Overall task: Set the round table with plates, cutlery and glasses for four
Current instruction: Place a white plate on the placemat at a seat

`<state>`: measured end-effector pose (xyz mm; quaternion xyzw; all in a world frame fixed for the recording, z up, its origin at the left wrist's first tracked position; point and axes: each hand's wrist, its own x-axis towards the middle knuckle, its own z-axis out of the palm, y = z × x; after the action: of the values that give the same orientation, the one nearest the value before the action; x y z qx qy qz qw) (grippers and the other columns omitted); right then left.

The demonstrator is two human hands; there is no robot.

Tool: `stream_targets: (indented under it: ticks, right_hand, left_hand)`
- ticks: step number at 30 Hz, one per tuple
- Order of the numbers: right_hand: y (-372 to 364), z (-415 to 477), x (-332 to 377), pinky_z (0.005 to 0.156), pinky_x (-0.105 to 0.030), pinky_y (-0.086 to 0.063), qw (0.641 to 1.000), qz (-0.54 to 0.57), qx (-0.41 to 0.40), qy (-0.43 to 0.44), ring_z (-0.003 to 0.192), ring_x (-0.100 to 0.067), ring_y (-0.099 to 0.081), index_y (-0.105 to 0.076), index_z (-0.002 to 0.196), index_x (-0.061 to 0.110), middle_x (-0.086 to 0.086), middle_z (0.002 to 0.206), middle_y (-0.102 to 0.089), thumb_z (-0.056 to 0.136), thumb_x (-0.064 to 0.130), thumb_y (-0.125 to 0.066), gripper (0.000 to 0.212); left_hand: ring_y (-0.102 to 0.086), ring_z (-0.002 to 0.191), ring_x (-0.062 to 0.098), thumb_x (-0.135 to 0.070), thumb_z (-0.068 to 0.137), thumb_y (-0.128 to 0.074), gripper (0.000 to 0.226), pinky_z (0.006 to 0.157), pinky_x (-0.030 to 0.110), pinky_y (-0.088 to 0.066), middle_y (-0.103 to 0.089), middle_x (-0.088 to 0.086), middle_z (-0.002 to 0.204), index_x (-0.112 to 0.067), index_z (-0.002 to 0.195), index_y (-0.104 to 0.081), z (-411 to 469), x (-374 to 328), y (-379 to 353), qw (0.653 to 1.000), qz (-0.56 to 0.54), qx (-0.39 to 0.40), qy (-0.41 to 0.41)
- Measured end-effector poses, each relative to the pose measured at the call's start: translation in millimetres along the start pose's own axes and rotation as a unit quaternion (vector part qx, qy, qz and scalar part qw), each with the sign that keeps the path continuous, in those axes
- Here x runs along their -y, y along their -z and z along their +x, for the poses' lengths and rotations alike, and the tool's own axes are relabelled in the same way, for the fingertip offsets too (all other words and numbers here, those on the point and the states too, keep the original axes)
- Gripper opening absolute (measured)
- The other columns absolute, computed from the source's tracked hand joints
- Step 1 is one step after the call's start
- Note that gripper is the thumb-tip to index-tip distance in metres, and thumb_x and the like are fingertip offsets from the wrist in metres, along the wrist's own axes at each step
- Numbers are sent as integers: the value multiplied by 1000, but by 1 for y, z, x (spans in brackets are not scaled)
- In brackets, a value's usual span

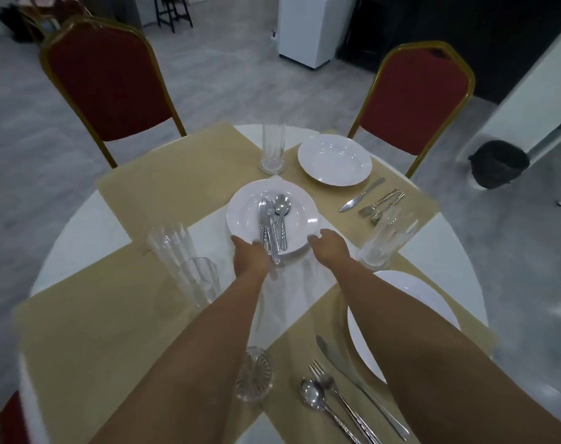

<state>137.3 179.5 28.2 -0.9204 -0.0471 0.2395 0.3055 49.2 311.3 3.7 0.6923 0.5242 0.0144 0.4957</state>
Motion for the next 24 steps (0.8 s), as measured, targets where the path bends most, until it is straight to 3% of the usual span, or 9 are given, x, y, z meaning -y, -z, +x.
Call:
stream_targets:
  ticks: [3, 5, 6, 8, 10, 14, 19, 22, 24]
  right_hand:
    - [-10, 15, 2, 98, -32, -38, 999, 44, 3, -16, 125, -30, -50, -53, 130, -2, -15, 131, -56, 97, 26, -52, 43]
    - [-18, 23, 1, 87, -32, -44, 996, 87, -4, -34, 106, -28, -58, -62, 111, 4, -10, 103, -60, 91, 21, -59, 26]
    - [-22, 28, 0, 77, -31, -46, 993, 108, -10, -46, 92, -27, -59, -62, 93, 7, -8, 88, -59, 88, 17, -61, 11]
    - [-27, 35, 0, 51, -18, -42, 986, 150, -19, -74, 66, -25, -55, -52, 67, 10, -4, 66, -52, 83, 7, -60, 19]
    - [-26, 35, 3, 36, -11, -36, 980, 177, -19, -92, 56, -18, -49, -44, 62, 13, -2, 62, -46, 84, 0, -57, 29]
    - [-28, 37, 2, 70, -28, -58, 960, 254, 13, -119, 78, -25, -58, -44, 69, 15, -6, 75, -52, 89, 1, -53, 27]
    - [-21, 33, 2, 40, -11, -40, 965, 230, -38, -119, 54, -14, -47, -42, 59, 13, -1, 63, -46, 84, 3, -61, 33]
    - [-16, 38, -3, 75, -27, -60, 960, 256, -33, -112, 72, -23, -59, -46, 66, 15, -4, 73, -53, 88, 7, -57, 25]
    - [-13, 40, -4, 84, -38, -59, 941, 307, -49, -132, 90, -29, -65, -58, 81, 9, -13, 91, -63, 88, 10, -56, 8]
  left_hand:
    - [-47, 127, 37, -16, 99, -34, 58, 101, 37, -37, -46, 20, 142, -8, 153, -13, 7, 1, -2, 999, -34, -32, 8]
    - [-51, 122, 37, -11, 96, -37, 52, 97, 36, -40, -52, 19, 136, -9, 147, -30, 14, 4, -6, 996, -68, -46, 16]
    - [-55, 116, 37, -9, 93, -39, 46, 94, 36, -43, -57, 19, 129, -9, 138, -42, 19, 7, -9, 994, -88, -54, 23]
    - [-62, 98, 38, -8, 86, -42, 27, 82, 39, -50, -66, 17, 104, -9, 105, -61, 23, 12, -14, 985, -154, -58, 45]
    - [-55, 70, 32, -7, 84, -44, 16, 59, 29, -47, -59, 10, 72, -11, 72, -55, 20, 13, -14, 976, -197, -65, 59]
    - [-45, 58, 24, -8, 84, -53, 15, 48, 24, -38, -53, 7, 63, -8, 69, -54, 12, 13, -12, 964, -244, -74, 73]
    - [-64, 70, 25, -10, 79, -67, 8, 83, 45, -58, -70, 16, 83, -3, 82, -67, 15, 19, -15, 935, -336, -45, 105]
    - [-65, 74, 28, -2, 86, -65, 5, 74, 38, -59, -66, 21, 89, -1, 88, -61, -2, 7, -9, 908, -403, -24, 111]
    - [-67, 82, 29, -1, 88, -62, 9, 72, 35, -59, -65, 21, 93, 0, 96, -59, -9, 3, -8, 897, -427, -31, 112]
